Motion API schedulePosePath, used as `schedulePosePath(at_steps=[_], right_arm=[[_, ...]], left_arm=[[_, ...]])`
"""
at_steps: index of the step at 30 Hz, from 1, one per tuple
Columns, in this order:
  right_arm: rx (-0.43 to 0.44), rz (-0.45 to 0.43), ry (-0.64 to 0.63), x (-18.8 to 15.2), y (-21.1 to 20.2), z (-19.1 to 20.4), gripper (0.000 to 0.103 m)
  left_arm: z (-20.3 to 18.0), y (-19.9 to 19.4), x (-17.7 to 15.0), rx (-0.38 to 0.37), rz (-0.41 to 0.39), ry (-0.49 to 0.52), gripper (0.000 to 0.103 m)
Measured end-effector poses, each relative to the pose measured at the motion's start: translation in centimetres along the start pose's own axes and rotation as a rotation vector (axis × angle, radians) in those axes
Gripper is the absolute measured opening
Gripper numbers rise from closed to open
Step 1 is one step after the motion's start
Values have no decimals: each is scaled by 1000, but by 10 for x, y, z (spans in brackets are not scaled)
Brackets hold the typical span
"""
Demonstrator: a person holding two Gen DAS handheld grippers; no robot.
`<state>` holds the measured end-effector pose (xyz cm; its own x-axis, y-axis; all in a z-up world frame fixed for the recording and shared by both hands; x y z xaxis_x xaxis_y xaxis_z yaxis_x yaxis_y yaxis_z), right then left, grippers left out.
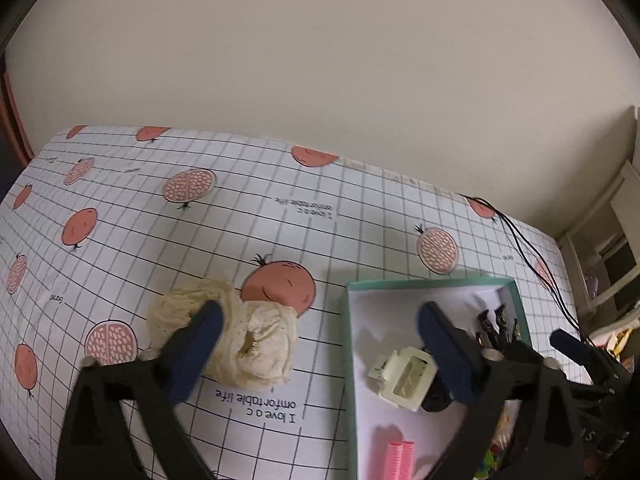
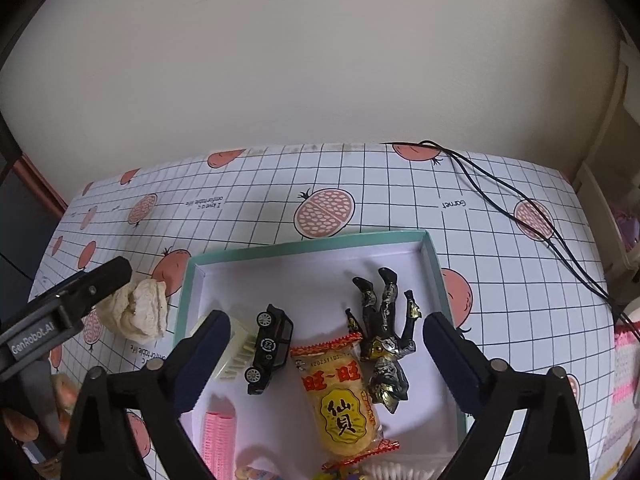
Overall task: Organize objects
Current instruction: 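Withdraw both tools from the tray toward the cream lace cloth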
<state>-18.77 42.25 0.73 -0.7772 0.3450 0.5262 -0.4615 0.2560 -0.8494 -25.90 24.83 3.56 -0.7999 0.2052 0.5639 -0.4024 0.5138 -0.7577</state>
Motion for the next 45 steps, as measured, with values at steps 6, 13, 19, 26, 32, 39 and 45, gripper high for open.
schedulePosePath(at_steps=[6,13,19,26,32,39,45], right_arm=[[-3,-4,0,0,0,2,103],[-7,-3,0,0,0,3,103],[-7,4,-2,-1,2,5,103],[10,-12,6,3,-4,18,103],[41,-28,-18,4,-10,48,103],[96,-42,-53,9,-14,92,103],[139,-41,-104,8,-14,136,103]], left_arm=[[8,-3,4,13,-16,-26,103],[12,-4,6,9,-18,-39,103],[17,-5,7,9,-16,-45,103],[36,-14,15,8,-27,-74,103],[67,-29,22,25,-56,-125,103],[116,-45,26,35,-81,-212,103],[153,-56,26,52,-89,-276,103]])
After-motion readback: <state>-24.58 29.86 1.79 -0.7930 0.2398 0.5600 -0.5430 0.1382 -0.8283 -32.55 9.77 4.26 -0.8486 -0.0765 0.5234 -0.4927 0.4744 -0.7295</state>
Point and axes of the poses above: each gripper's, at about its wrist camera, not at the fingertips, and y roughly the way its jaws point, z to its left, x to its top, the point moved 7 cm from there along y, roughly the way its jaws point, and after that the axes turned 12 degrees about -x, right-handed, at the moved point
